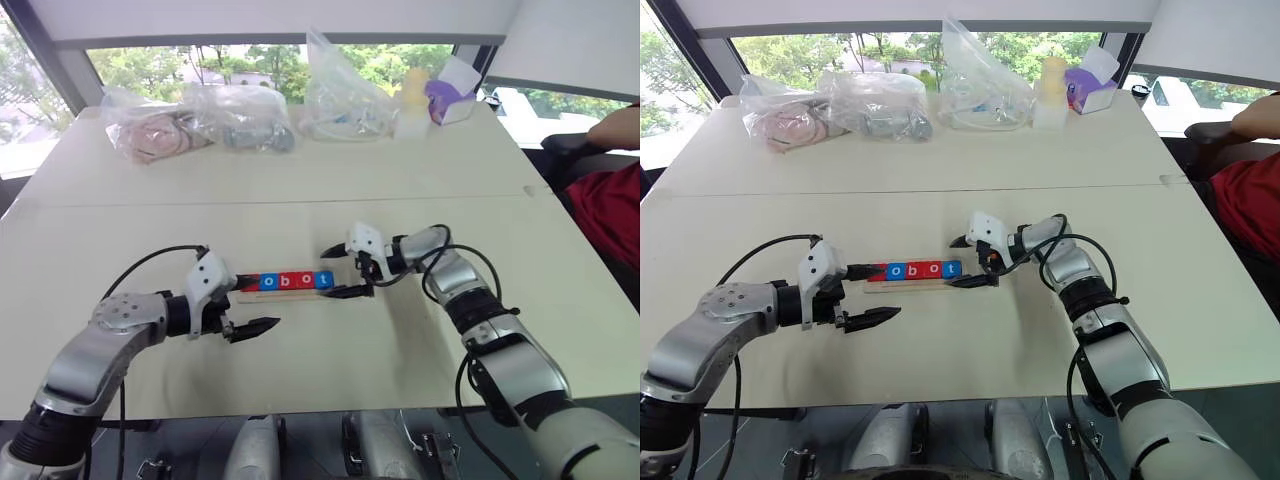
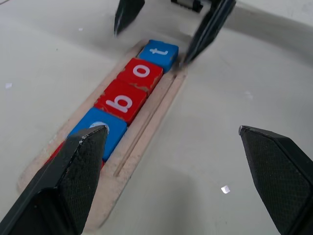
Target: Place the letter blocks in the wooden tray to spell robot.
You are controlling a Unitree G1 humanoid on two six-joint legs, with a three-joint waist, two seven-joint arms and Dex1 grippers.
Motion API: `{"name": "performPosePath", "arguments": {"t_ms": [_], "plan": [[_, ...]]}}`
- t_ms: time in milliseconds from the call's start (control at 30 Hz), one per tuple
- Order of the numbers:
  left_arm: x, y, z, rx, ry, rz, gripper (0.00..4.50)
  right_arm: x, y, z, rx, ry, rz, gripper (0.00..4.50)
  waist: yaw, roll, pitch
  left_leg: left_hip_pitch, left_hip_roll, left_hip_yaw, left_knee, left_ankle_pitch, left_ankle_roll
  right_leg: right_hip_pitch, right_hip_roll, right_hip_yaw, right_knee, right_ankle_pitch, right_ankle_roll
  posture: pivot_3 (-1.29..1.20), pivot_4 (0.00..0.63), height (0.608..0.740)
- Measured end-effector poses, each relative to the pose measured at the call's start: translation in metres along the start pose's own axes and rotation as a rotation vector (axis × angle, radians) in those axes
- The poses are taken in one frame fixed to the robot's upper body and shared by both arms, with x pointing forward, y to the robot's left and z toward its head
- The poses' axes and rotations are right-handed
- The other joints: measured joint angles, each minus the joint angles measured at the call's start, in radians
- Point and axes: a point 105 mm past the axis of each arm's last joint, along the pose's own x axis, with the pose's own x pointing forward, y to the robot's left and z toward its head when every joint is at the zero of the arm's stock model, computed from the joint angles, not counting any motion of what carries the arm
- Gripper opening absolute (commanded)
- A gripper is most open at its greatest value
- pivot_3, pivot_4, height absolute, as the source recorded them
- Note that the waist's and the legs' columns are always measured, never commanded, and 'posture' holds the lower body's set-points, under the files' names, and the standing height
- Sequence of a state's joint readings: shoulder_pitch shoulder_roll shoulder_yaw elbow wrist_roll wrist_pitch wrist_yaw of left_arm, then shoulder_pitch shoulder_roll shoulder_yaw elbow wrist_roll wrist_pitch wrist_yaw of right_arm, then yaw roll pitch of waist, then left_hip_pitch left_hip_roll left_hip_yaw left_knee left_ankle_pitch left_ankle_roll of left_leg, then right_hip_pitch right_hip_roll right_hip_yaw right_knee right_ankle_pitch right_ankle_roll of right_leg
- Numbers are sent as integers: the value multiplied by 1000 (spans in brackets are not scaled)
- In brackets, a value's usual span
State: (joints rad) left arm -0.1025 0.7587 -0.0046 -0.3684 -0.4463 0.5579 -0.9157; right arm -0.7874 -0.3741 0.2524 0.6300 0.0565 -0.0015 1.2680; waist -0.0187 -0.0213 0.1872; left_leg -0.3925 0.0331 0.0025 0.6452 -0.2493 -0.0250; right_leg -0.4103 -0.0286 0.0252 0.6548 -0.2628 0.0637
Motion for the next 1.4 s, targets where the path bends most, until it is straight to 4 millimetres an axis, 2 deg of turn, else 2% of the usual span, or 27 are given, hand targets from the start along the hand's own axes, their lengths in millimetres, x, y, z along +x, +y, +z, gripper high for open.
{"name": "performPosePath", "arguments": {"t_ms": [300, 633, 967, 1067, 1167, 1300, 1400], "plan": [[0, 2, 4, 15, -5, 2, 4500, -7, 2, -16, 68, 2, -73, 4444, -2, 0, 0, 0, 0, 0, 0, 0, 0, 0, 1, 0, 0, 0, 0, 0, 150, 740], [0, 3, 6, 19, -7, 5, 4500, 1, -2, -11, 48, -20, -107, 4444, -1, 0, 0, 0, 0, 1, 0, 0, 0, 0, 1, 0, 0, 0, 0, 0, 150, 740], [-2, 1, -3, -6, 12, 10, 4500, -4, 1, -1, 22, -22, -82, 4444, -1, 1, 0, 0, 0, 0, 0, 0, 0, 0, 0, 0, 0, 0, 0, 0, 150, 740], [-14, 9, -1, -24, -11, 70, 4500, -17, 7, 5, 65, -62, -99, 4444, 1, 1, 1, -1, 1, 0, 0, 0, 0, -1, 0, 0, -1, 0, 0, 0, 150, 740], [-41, 17, -7, -78, -20, 172, 4500, -47, 16, 9, 159, -99, -163, 4444, 3, 1, 1, -2, 1, -1, -2, 0, 0, -1, -3, 0, -3, 0, 0, 0, 150, 740], [-69, 21, -32, -163, -5, 356, 4500, -79, 31, 10, 359, -183, -297, 4444, 4, 1, 1, -2, 1, -2, -4, 0, 0, -1, -4, 0, -6, -1, -1, 0, 150, 740], [-80, 15, -51, -266, -42, 510, 4500, -96, 44, 1, 501, -230, -441, 4444, 5, 0, 1, -2, 1, -2, -4, -1, 0, -1, -5, 1, -7, -1, -1, 0, 150, 740]]}}
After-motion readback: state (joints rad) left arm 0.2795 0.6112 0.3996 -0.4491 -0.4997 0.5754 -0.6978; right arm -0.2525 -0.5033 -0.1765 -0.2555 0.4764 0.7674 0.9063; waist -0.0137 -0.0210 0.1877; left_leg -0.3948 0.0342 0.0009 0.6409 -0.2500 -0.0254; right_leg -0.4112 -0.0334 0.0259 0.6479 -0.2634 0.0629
